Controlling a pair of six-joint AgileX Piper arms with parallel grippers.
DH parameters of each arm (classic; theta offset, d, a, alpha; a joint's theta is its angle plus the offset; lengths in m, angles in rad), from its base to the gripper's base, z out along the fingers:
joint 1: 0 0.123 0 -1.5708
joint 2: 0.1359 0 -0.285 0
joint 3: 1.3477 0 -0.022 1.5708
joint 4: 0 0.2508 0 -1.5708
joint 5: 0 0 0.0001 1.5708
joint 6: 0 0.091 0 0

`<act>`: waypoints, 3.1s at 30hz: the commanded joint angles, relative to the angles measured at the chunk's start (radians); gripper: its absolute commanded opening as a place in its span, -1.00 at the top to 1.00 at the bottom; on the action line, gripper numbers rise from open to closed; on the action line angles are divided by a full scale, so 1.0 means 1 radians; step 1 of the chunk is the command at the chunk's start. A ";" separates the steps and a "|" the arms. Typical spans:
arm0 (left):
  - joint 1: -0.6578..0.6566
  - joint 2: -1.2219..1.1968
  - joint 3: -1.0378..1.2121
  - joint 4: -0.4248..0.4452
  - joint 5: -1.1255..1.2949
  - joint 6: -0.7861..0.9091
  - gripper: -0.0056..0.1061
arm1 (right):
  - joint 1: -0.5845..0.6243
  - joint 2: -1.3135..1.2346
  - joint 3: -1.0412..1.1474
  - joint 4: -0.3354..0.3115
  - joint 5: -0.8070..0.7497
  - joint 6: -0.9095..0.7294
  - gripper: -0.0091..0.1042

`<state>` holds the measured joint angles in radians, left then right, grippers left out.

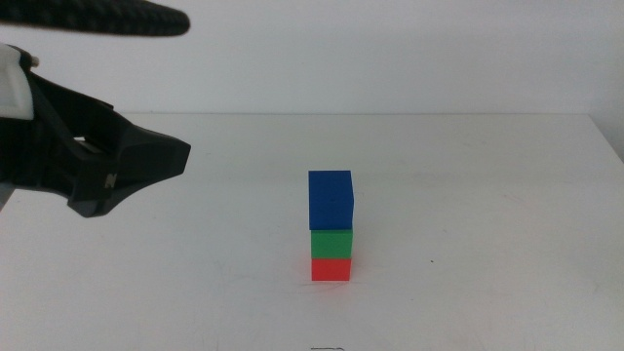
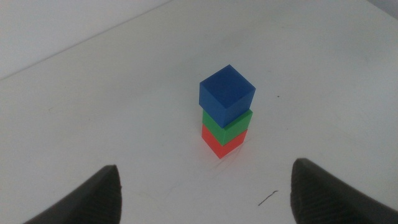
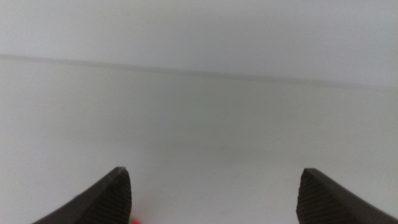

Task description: Stack red cubes first, then green, then blue cubes in a specific spot.

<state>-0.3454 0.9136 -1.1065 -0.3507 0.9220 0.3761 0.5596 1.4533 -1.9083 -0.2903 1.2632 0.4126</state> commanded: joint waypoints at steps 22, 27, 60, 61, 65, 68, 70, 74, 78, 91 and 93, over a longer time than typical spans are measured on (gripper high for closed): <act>-0.001 -0.006 -0.023 -0.028 -0.059 -0.003 -0.76 | -0.484 -0.472 0.521 0.230 -0.523 -0.285 -0.37; -0.001 -0.006 -0.023 -0.028 -0.059 -0.003 -0.76 | -0.484 -0.470 0.521 0.232 -0.502 -0.275 -0.37; 0.288 -0.228 0.235 0.364 -0.477 -0.417 -0.76 | -0.484 -0.489 0.547 0.187 -0.507 -0.275 -0.37; 0.288 -0.234 0.239 0.364 -0.479 -0.417 -0.76 | -0.484 -0.502 0.563 0.171 -0.524 -0.275 -0.37; 0.288 -0.283 0.291 0.336 -0.533 -0.417 -0.76 | -0.485 -0.606 0.707 0.119 -0.673 -0.275 -0.37; 0.288 -0.340 0.383 0.292 -0.632 -0.417 -0.76 | -0.485 -0.694 0.884 0.135 -0.832 -0.275 -0.37; 0.288 -0.387 0.458 0.248 -0.684 -0.417 -0.76 | -0.485 -0.765 1.017 0.172 -0.916 -0.275 -0.37; 0.288 -0.470 0.575 0.218 -0.700 -0.417 -0.76 | -0.485 -0.913 1.256 0.257 -1.001 -0.275 -0.37; 0.288 -0.553 0.676 0.227 -0.701 -0.417 -0.76 | -0.485 -1.087 1.493 0.254 -1.049 -0.275 -0.37; 0.289 -0.871 0.991 0.236 -0.701 -0.416 -0.76 | -0.486 -1.427 1.842 0.183 -1.052 -0.275 -0.37; 0.289 -0.914 1.030 0.242 -0.701 -0.416 -0.76 | -0.486 -1.437 1.860 0.165 -1.049 -0.275 -0.37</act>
<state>-0.0563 0.0106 -0.0720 -0.1093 0.3053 -0.0287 0.0809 0.0109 -0.0319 -0.0925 0.2973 0.1434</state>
